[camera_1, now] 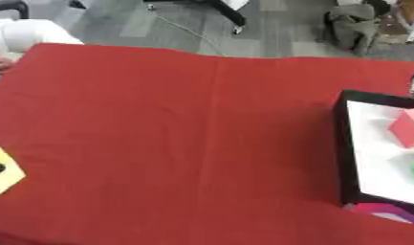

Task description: Pick up the objects with one hand, pass them to the other hand, and then place them into the box on the other side of the table.

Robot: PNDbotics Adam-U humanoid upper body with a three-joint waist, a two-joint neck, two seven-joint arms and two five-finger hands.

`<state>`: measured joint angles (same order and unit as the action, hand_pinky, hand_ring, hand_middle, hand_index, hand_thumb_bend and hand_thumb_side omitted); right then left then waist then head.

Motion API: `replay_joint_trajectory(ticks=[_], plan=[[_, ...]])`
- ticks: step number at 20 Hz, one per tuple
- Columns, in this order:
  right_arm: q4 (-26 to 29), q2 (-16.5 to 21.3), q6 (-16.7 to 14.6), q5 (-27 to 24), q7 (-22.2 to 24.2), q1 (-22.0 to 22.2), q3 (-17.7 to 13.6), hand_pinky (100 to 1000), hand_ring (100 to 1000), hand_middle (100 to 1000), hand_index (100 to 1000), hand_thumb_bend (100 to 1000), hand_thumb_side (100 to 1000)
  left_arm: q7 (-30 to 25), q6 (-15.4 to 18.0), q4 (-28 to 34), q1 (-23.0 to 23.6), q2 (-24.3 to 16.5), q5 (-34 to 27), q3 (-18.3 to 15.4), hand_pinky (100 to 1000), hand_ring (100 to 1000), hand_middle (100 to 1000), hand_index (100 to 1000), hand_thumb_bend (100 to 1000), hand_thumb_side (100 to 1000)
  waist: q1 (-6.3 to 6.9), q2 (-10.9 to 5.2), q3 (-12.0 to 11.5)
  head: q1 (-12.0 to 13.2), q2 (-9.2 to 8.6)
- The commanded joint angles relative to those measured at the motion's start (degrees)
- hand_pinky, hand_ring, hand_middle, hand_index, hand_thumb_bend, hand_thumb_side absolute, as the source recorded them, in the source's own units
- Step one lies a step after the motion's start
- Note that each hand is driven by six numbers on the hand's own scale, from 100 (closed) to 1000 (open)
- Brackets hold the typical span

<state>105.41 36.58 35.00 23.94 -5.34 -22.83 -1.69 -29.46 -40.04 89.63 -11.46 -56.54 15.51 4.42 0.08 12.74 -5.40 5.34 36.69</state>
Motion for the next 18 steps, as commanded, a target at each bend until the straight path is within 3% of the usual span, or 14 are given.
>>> replay_joint_trajectory(ticks=[1, 7, 18], plan=[[0.38, 1.7, -0.04, -0.16, -0.38, -0.46, -0.6, 906, 1000, 855, 929, 100, 410, -2.21, -3.04, 2.52, 0.3, -2.42, -0.87, -1.4, 992, 907, 821, 902, 565, 397, 0.36, -0.85, -0.13, -0.16, 0.36], [0.43, 1.71, -0.29, -0.35, -0.41, -0.24, -0.7, 909, 1000, 857, 930, 100, 413, -3.51, -3.46, 2.38, 2.89, -2.53, 0.1, -0.71, 993, 910, 817, 885, 635, 382, 0.69, -0.88, -0.02, -0.12, 0.44], [0.47, 1.26, -0.68, -0.71, -0.25, -0.41, -0.43, 908, 1000, 855, 930, 100, 419, -3.33, -2.12, -1.87, 2.73, 0.12, 4.94, 2.34, 987, 912, 812, 866, 598, 386, 0.79, -0.97, 0.17, 0.22, 0.32]])
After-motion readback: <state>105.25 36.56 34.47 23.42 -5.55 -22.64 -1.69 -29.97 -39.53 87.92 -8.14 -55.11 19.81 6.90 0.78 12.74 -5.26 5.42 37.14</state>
